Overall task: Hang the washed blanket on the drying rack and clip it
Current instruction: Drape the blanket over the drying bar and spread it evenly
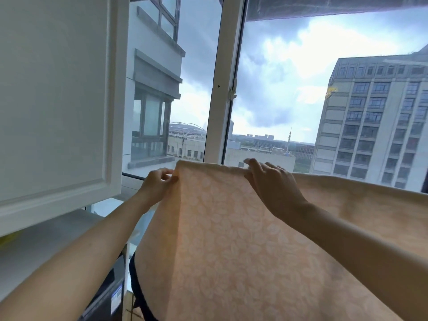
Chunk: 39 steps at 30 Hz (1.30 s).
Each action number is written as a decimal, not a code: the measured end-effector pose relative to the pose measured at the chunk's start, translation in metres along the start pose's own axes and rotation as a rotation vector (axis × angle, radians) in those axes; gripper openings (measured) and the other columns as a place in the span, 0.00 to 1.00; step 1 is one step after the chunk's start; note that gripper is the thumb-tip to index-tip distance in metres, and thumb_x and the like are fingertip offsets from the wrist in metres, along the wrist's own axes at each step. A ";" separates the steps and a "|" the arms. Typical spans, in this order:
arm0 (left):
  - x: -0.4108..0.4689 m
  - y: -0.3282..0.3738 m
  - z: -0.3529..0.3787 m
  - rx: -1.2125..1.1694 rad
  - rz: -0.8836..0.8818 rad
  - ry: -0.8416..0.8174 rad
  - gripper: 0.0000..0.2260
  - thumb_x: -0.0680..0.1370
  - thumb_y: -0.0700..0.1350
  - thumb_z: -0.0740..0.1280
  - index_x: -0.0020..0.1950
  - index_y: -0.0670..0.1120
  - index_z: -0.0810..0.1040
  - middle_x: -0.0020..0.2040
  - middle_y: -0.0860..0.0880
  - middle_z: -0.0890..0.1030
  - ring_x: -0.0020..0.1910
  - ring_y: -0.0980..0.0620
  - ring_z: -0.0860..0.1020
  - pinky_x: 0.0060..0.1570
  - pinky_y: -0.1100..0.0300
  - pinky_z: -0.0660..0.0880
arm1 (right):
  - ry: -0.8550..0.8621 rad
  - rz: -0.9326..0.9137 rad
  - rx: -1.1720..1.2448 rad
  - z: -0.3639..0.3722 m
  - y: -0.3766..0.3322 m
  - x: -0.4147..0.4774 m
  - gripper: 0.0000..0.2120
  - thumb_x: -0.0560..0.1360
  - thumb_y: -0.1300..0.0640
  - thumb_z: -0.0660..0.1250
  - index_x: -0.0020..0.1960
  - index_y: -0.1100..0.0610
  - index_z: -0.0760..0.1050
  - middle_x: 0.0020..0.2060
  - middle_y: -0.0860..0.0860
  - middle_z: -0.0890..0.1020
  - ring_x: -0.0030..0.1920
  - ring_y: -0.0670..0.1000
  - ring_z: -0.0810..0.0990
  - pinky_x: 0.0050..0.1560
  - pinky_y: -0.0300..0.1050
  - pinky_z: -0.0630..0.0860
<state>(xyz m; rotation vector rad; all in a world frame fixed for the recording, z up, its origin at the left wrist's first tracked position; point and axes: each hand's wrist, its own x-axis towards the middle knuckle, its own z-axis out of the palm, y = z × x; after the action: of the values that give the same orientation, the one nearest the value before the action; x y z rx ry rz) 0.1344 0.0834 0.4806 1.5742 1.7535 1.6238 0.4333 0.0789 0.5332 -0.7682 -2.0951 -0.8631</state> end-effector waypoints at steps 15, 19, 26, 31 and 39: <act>-0.011 -0.008 -0.029 0.039 0.244 0.654 0.09 0.79 0.40 0.64 0.53 0.40 0.83 0.49 0.43 0.84 0.47 0.45 0.81 0.51 0.55 0.76 | 0.108 -0.035 0.024 0.006 -0.039 0.039 0.07 0.74 0.65 0.70 0.43 0.58 0.72 0.28 0.48 0.75 0.24 0.45 0.68 0.34 0.39 0.65; -0.007 -0.007 -0.033 0.091 0.217 0.595 0.10 0.79 0.41 0.64 0.56 0.40 0.83 0.52 0.42 0.84 0.51 0.44 0.81 0.51 0.62 0.71 | 0.048 0.037 0.022 0.010 -0.034 0.041 0.06 0.77 0.64 0.66 0.43 0.58 0.70 0.27 0.49 0.74 0.23 0.45 0.66 0.29 0.40 0.65; 0.024 0.008 -0.026 0.021 -0.027 0.467 0.10 0.78 0.42 0.67 0.56 0.39 0.82 0.54 0.42 0.83 0.54 0.45 0.80 0.54 0.57 0.76 | -0.071 0.085 -0.004 0.011 -0.022 0.053 0.07 0.78 0.64 0.60 0.43 0.56 0.67 0.29 0.50 0.75 0.27 0.52 0.73 0.32 0.46 0.73; 0.029 0.013 -0.028 0.052 -0.026 0.537 0.09 0.78 0.40 0.66 0.54 0.38 0.83 0.53 0.40 0.83 0.52 0.44 0.81 0.53 0.56 0.76 | -0.097 0.084 0.013 0.014 -0.021 0.050 0.07 0.79 0.63 0.58 0.42 0.56 0.68 0.28 0.50 0.74 0.27 0.51 0.73 0.32 0.46 0.74; -0.002 -0.009 -0.032 -0.055 0.221 0.659 0.10 0.78 0.43 0.63 0.51 0.42 0.83 0.45 0.46 0.84 0.44 0.49 0.81 0.49 0.55 0.78 | 0.073 -0.080 0.075 0.012 -0.026 0.038 0.06 0.79 0.59 0.64 0.44 0.57 0.73 0.29 0.48 0.76 0.27 0.47 0.73 0.36 0.40 0.70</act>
<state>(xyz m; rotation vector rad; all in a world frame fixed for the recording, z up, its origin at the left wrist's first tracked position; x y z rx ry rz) 0.1058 0.0669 0.4831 1.3283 1.8317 2.4887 0.3887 0.0819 0.5494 -0.6083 -2.0923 -0.8379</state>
